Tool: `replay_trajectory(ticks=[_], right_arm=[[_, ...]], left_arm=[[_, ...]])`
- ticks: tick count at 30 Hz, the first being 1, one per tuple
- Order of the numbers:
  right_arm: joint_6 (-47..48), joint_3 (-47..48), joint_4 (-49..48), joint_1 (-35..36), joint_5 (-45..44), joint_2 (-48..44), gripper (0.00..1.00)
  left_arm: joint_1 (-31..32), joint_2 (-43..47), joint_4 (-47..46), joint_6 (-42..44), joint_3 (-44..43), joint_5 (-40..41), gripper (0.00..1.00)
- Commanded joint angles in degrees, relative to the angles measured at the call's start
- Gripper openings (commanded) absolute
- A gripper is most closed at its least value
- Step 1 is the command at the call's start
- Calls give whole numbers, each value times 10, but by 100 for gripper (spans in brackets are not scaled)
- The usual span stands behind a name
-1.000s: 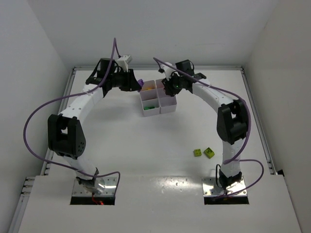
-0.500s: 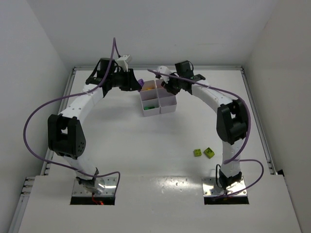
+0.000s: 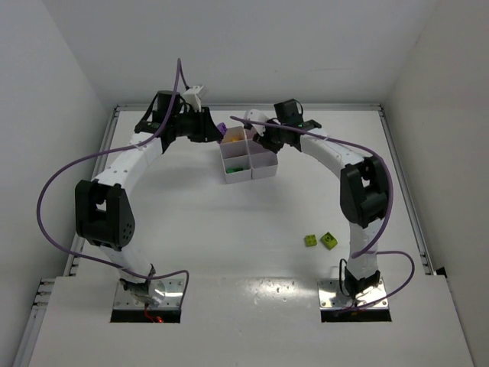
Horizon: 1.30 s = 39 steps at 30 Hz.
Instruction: Sort the legos into containers by color
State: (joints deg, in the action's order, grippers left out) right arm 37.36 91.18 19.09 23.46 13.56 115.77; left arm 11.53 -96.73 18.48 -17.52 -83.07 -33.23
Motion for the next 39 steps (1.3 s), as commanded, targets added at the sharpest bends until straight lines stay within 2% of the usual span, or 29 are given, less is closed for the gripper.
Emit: replay_trajectory(ticks=[1,3,5,7,13,16,18,20,23,27,33,39], right_arm=[[13,-2,-34,9,7,-10,41],[13,-2,-34,9,7,-4,43],[13,-2,-40,9,7,-4,52],[13,-2,-48,9,7,-4,55],[-16,-2,-67,9,1,-33,56],[-109,-2,-91,-6,-20,-80,56],[-200,-7,-91,-18,-66,-101,56],[-283,-13,-77,-42,-114,-129,61],[-340,-26,-32,-85,-154,-153,66],[-409,-31,27,-147,-141,-160,67],[-441,-51,54,-228,-83,-182,67],[-441,-79,49,-252,-62,-206,67]], left_arm=[[-5,5,-24,-9,-2,-6,0],[-5,0,-24,-9,-2,-6,0],[-5,0,-24,-9,-7,-12,0],[-5,-6,-24,-9,-7,-12,0],[7,-19,-29,-15,-24,-17,0],[35,-32,-29,-4,-38,-17,0],[66,-52,-29,-4,-58,-12,0],[98,-75,-29,3,-86,-12,0],[133,-134,-16,8,-141,-12,0],[154,-216,13,34,-227,-18,2],[179,-335,177,156,-421,25,8],[160,-347,248,224,-478,42,9]])
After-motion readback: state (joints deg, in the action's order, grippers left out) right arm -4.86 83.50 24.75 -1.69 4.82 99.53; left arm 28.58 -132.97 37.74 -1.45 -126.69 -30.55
